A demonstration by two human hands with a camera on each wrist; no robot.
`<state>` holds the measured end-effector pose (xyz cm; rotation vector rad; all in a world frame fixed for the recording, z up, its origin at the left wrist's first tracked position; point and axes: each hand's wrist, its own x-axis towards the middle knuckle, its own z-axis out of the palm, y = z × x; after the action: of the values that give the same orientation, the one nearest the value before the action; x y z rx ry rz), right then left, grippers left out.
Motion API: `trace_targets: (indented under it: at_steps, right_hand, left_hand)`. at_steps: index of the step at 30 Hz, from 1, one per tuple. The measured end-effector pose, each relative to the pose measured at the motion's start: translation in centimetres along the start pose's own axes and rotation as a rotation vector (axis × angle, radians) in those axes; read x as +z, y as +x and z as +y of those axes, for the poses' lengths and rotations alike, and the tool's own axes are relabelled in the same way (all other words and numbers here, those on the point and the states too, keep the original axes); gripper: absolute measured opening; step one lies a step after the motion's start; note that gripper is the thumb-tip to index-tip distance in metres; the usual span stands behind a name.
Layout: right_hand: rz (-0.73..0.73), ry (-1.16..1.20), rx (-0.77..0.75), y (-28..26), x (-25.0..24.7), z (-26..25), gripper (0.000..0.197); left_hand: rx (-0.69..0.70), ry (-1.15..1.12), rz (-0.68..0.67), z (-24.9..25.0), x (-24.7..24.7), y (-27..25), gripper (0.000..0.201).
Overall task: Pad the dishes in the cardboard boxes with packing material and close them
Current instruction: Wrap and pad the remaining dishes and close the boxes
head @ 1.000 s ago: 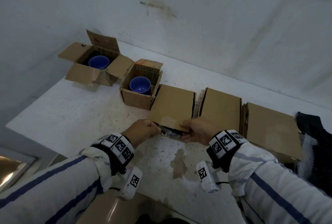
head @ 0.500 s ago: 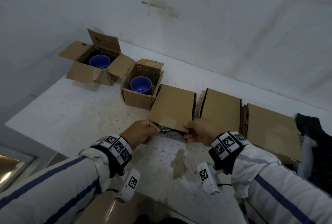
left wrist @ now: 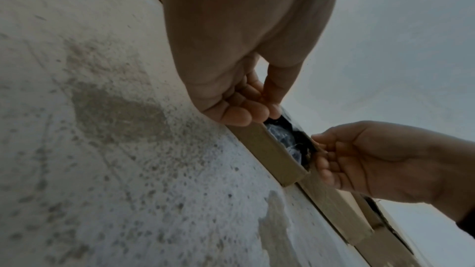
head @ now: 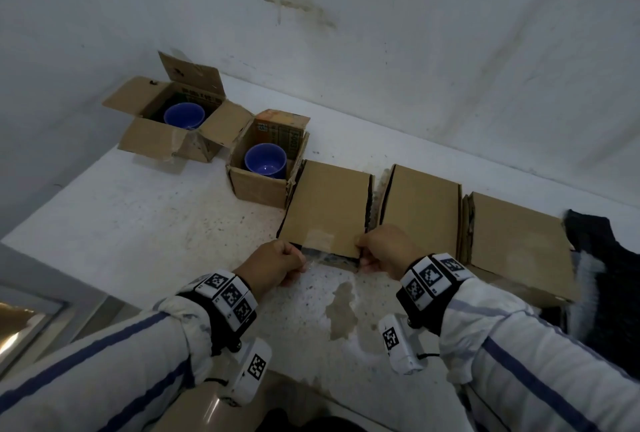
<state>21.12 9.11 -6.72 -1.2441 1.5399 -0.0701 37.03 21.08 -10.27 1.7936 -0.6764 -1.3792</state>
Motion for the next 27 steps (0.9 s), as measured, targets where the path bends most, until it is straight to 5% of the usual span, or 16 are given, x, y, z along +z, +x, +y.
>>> trace_targets:
  at_steps: [7,13,18,21,27]
  right_hand:
    - [0.024,0.087,-0.028,1.3,-1.0,-2.3,0.033]
    - [-0.025,0.055,0.022,2.5,-1.3,-3.9,0.007]
    - [-0.062,-0.009,0.025,3.7,-1.2,-4.4,0.03]
    - [-0.038,-0.013,0.049,4.2,-1.4,-4.6,0.011]
    - [0.075,0.052,-0.012,5.3,-1.4,-5.7,0.003]
  left_hand:
    - [-0.03,0.025,-0.022,0.4,0.1,0.1,0.017]
    - [-0.062,0.09,-0.029,0.5,-0.1,0.8,0.012]
    - [-0.08,0.104,-0.063,0.4,-0.4,1.1,0.015]
    - [-0.073,0.107,-0.061,0.4,-0.3,1.0,0.017]
    - [-0.049,0.114,-0.058,0.3,-0.3,1.1,0.013]
